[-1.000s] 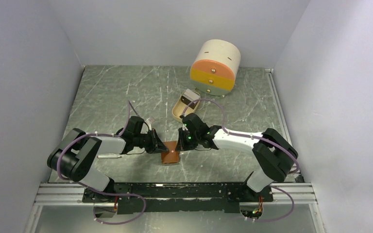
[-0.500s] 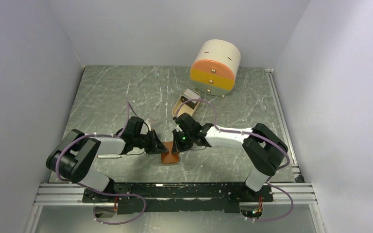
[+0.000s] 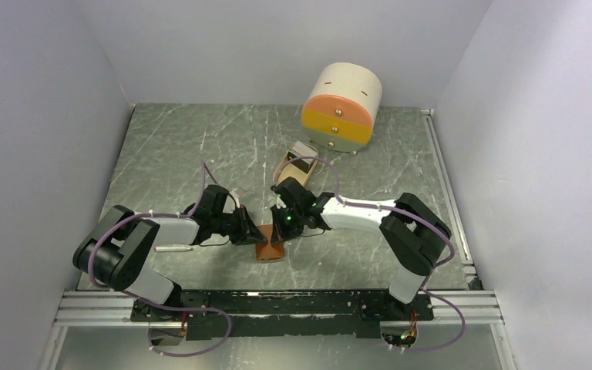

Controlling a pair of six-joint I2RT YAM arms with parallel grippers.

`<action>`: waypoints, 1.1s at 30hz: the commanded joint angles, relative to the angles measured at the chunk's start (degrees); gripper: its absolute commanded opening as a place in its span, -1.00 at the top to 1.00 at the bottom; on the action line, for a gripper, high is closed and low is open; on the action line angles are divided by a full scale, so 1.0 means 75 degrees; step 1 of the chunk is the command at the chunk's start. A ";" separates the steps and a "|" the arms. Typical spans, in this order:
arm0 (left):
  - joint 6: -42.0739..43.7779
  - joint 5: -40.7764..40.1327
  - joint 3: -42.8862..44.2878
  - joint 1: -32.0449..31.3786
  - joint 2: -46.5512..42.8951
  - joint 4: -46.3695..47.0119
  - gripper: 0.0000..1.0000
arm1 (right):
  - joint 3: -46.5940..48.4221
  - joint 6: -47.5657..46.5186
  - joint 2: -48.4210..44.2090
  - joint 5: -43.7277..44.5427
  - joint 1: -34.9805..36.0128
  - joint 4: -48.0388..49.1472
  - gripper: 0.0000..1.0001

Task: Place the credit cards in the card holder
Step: Close the card holder at the center of the board.

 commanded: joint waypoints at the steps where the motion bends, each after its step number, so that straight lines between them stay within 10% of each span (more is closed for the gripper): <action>1: 0.0246 -0.0327 -0.0051 -0.0083 0.0159 -0.0457 0.80 | 0.0200 -0.0172 0.0375 0.0218 0.0045 -0.0340 1.00; 22: 0.0247 -0.0144 -0.0122 -0.0094 0.0318 -0.0177 0.76 | -0.0204 -0.0140 -0.1263 0.1486 0.0044 -0.1161 0.36; 30: 0.0242 -0.0101 -0.0028 -0.0087 0.0225 -0.0331 0.76 | -0.0165 -0.0470 -0.1029 0.1950 0.0558 -0.0575 0.47; 33: 0.0103 0.0098 -0.0052 -0.0091 0.0362 -0.0107 0.75 | -0.0389 -0.0355 -0.0992 0.2264 0.0583 -0.0129 0.81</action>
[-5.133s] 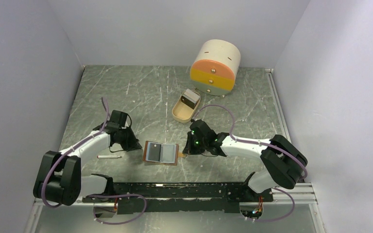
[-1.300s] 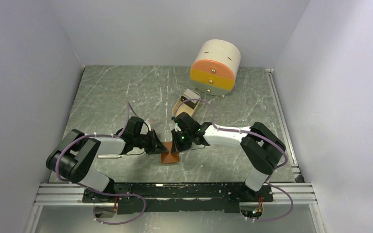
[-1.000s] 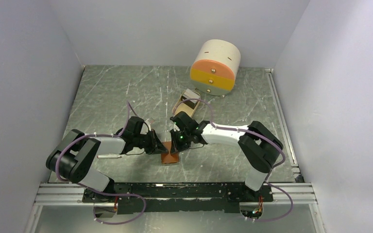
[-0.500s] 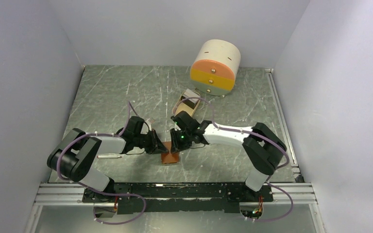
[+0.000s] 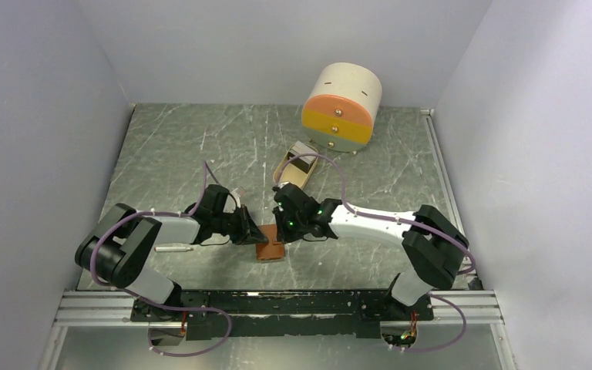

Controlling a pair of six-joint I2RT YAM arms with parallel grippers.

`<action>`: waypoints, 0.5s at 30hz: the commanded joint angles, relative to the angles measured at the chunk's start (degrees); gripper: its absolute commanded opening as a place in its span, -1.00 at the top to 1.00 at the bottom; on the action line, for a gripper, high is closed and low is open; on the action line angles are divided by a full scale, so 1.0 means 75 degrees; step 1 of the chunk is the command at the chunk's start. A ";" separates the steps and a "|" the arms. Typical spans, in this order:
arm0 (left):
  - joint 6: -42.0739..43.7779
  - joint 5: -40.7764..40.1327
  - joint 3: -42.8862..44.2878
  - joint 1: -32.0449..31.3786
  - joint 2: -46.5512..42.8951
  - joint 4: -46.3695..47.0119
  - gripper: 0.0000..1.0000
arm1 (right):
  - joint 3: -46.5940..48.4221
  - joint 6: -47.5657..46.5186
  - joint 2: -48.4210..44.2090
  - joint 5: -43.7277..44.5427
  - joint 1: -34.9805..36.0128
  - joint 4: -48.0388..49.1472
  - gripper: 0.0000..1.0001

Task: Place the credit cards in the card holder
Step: Close the card holder at the center of the board.

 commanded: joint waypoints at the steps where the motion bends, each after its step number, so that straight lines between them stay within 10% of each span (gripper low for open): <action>1: -0.0013 0.0014 -0.0097 -0.0091 0.0253 -0.0190 0.75 | -0.0434 0.0038 0.0079 0.0680 0.0041 0.0859 0.79; 15: -0.0083 0.0118 -0.0152 -0.0142 0.0292 -0.0106 0.75 | -0.1232 0.0147 -0.0011 0.0084 -0.0005 0.2217 0.59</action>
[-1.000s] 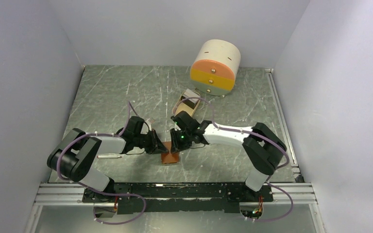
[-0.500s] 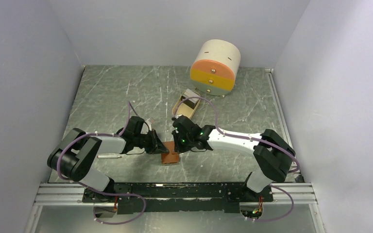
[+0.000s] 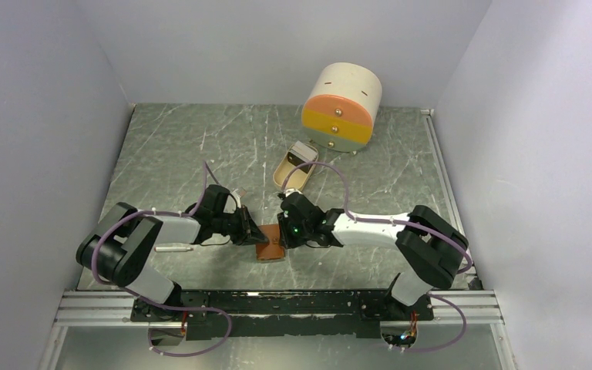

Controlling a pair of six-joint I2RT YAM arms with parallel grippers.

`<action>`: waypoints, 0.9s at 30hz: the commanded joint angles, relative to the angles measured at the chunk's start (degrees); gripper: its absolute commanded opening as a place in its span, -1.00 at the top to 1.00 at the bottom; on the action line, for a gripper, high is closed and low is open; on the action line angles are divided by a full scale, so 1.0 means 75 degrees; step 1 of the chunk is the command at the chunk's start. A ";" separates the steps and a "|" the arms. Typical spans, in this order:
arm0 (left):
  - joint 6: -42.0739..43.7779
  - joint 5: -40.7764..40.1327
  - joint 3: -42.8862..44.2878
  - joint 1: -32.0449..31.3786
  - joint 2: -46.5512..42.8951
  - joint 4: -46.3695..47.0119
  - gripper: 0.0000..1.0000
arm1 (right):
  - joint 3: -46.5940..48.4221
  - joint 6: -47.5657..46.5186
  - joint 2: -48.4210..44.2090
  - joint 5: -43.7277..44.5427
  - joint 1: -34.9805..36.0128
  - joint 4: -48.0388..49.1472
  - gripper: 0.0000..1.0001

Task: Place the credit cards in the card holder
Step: Close the card holder at the center of the board.

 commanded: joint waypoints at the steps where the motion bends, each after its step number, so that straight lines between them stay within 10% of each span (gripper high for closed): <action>1: 0.0075 0.0000 -0.0157 -0.0137 0.0232 -0.0131 0.75 | -0.0037 0.0106 -0.0125 -0.0050 -0.0002 0.0558 0.64; 16: -0.0223 -0.0035 -0.0144 -0.0274 0.0183 0.0054 0.81 | 0.0038 0.0278 -0.0346 -0.0016 -0.0212 0.0557 0.66; 27: 0.1052 -0.1000 0.1572 -0.0216 -0.0848 -0.3105 0.63 | 0.0322 0.0412 -0.0346 -0.0279 -0.0322 0.0021 0.62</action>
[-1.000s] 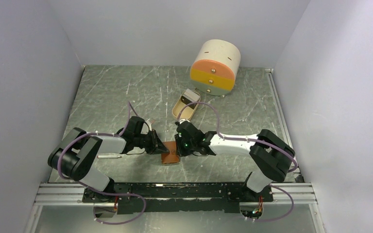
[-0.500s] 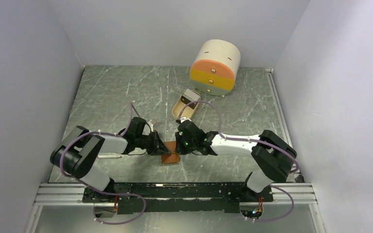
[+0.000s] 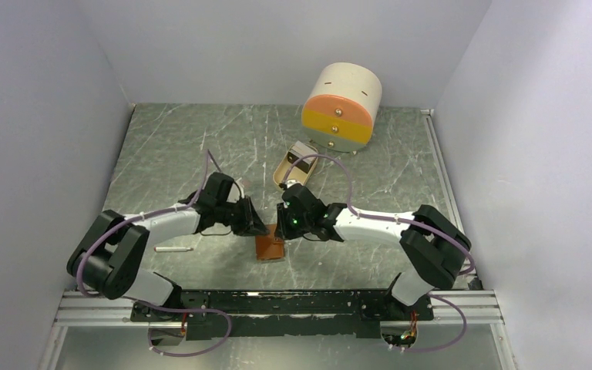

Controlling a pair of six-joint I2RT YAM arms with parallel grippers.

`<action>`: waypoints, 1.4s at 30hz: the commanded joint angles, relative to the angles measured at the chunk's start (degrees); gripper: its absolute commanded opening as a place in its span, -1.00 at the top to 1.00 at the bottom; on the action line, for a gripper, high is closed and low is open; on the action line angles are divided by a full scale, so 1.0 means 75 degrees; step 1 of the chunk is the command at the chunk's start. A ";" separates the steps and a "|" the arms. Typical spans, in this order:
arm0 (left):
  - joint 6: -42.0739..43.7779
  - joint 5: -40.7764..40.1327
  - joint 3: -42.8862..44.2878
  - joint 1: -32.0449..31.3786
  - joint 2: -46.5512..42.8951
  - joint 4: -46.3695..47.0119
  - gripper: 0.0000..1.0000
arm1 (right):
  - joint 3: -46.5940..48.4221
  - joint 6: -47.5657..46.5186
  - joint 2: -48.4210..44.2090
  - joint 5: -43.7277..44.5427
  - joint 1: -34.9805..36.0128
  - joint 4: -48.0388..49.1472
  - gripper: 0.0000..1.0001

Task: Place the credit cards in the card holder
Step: Close the card holder at the center of the board.

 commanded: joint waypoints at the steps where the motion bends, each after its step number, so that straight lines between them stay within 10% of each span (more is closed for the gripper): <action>1: 0.0601 -0.0460 0.0735 -0.0021 -0.0258 -0.1173 0.63 | -0.0011 0.0137 -0.0273 -0.0128 -0.0031 -0.0207 0.60; 42: 0.0505 -0.0271 0.0536 -0.0016 0.1413 -0.0136 0.77 | 0.0023 0.0050 0.0672 -0.0848 -0.0008 0.0253 0.60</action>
